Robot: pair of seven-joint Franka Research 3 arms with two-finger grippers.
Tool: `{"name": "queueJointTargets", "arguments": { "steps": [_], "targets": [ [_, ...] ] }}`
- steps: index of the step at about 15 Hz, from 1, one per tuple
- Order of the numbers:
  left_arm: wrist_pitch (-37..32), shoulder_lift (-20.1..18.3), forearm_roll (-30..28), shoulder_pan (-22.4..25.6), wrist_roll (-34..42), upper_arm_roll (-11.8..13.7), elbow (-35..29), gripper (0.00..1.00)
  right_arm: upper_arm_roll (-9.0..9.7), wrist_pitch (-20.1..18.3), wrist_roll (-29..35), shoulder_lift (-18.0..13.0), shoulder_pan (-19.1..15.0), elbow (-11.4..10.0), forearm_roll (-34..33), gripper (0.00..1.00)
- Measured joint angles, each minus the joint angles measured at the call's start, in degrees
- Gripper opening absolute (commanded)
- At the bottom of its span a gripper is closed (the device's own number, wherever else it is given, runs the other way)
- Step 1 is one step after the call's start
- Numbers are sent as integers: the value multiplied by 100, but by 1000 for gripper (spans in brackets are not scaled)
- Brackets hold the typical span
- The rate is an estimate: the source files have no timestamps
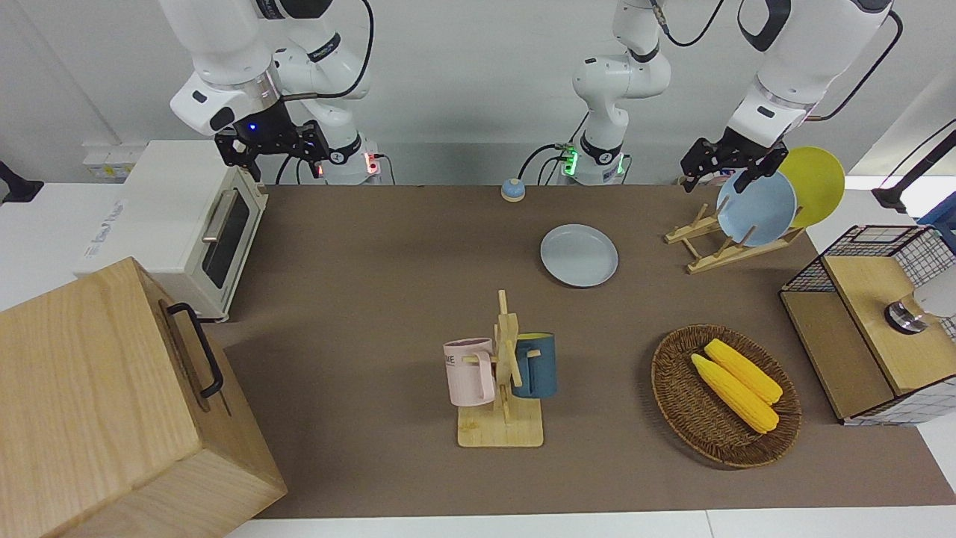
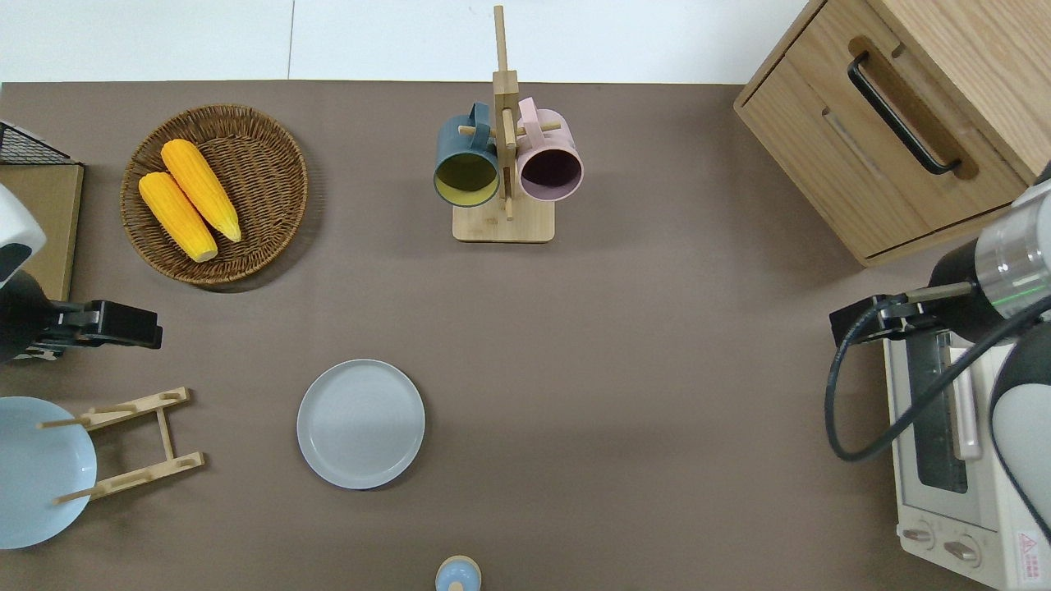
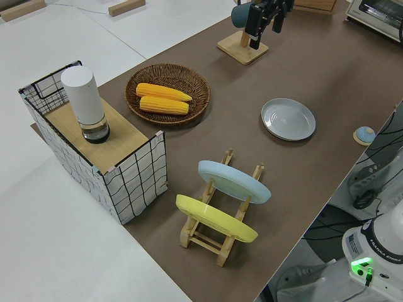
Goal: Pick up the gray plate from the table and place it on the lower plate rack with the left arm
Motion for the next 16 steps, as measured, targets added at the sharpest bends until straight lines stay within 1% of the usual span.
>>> {"name": "queueJointTargets", "arguments": {
  "steps": [16],
  "targets": [
    [-82, 145, -6, 3, -2, 7, -25, 993, 0, 0, 0, 0, 0, 0, 0, 983]
  ]
}}
